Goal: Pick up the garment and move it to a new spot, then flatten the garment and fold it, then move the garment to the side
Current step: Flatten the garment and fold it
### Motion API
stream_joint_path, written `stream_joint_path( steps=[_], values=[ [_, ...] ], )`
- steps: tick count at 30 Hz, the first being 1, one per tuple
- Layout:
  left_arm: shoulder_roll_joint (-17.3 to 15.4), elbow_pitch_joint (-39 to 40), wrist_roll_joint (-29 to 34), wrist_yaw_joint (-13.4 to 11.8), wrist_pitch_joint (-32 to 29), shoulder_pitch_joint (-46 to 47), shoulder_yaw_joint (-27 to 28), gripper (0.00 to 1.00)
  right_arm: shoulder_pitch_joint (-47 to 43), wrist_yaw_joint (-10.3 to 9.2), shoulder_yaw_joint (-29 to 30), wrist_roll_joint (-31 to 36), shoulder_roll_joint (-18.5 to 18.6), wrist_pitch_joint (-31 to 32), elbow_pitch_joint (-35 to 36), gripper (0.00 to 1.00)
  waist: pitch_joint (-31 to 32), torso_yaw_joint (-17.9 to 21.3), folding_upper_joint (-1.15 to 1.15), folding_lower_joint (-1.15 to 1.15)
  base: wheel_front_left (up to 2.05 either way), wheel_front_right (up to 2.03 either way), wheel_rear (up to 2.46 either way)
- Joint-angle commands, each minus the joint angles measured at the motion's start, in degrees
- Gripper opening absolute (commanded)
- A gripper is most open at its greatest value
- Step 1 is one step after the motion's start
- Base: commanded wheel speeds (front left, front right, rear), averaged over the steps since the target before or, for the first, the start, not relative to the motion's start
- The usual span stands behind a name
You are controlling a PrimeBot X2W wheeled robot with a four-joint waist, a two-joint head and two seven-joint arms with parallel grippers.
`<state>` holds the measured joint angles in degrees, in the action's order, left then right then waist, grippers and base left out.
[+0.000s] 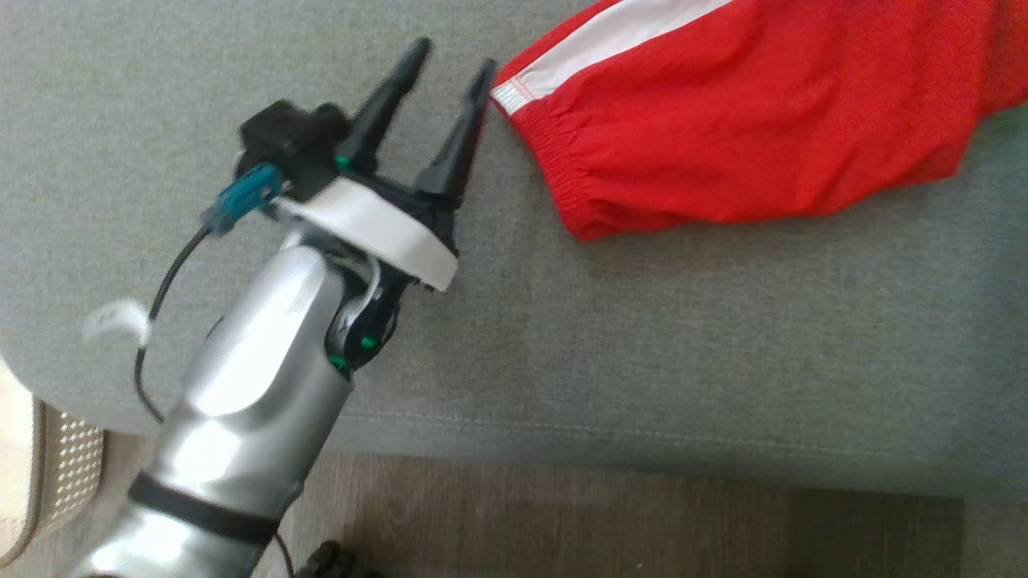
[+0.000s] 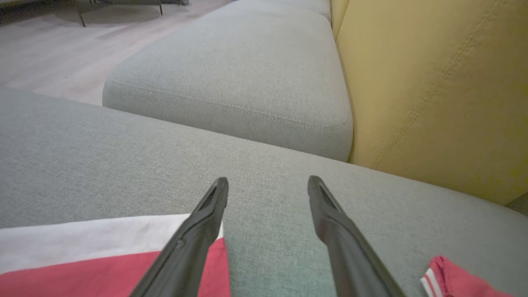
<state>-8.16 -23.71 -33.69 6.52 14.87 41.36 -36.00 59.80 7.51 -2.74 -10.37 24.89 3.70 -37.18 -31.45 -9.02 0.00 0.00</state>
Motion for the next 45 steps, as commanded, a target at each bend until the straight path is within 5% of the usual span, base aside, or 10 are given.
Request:
stream_joint_path(
  steps=[1, 10, 19, 28, 29, 32, 33, 45],
  values=[
    [-0.6, 3.5, 2.5, -1.2, 0.1, -2.2, 4.1, 1.00, -2.5, -0.02, 0.5, -0.9, 0.4, -1.5, 2.0, 1.00, 1.1, 0.8, 0.00, 0.00, 0.00, 0.00, 0.00],
    [3.8, 19.7, 18.1, -8.9, 0.1, -19.7, 14.9, 1.00, -13.7, -0.02, 5.4, -7.9, -1.3, -6.4, -0.2, 1.00, 5.7, 1.3, 0.00, 0.00, 0.00, 0.00, 0.00],
    [5.2, 30.1, 22.9, -12.2, 0.1, -30.3, 11.8, 1.00, -15.1, -0.02, 4.8, -13.5, 0.3, -5.6, -3.6, 1.00, 7.1, -4.4, 0.00, 0.00, 0.00, 0.00, 0.00],
    [5.3, 32.5, 22.1, -15.9, 0.1, -32.4, 8.7, 1.00, -12.8, -0.02, -3.4, -8.2, 1.9, 1.0, -13.1, 1.00, 7.2, -8.3, 0.00, 0.00, 0.00, 0.00, 0.00],
    [5.3, 32.5, 22.1, -16.1, 0.1, -32.4, 8.7, 1.00, -12.6, -0.02, -4.3, -8.2, 1.6, 1.8, -14.0, 0.94, 7.3, -8.4, 0.00, 0.00, 0.00, 0.00, 0.00],
    [5.3, 32.6, 22.4, -16.4, 0.1, -32.3, 8.7, 1.00, -12.4, -0.02, -6.3, -9.3, 0.9, 3.4, -16.0, 0.11, 7.8, -8.4, 0.00, 0.00, 0.00, 0.00, 0.00],
    [5.3, 32.6, 22.5, -16.5, 0.1, -32.4, 8.8, 1.00, -12.3, -0.02, -6.9, -9.7, 0.7, 3.5, -16.4, 0.00, 8.0, -8.2, 0.00, 0.00, 0.00, 0.00, 0.00],
    [5.3, 32.3, 24.8, -15.6, 0.1, -33.1, 10.4, 1.00, -9.2, -0.02, -5.4, -10.9, 3.2, -5.2, -19.1, 0.00, 10.1, -1.0, 0.00, 0.00, 0.00, 0.00, 0.00]
  ],
)
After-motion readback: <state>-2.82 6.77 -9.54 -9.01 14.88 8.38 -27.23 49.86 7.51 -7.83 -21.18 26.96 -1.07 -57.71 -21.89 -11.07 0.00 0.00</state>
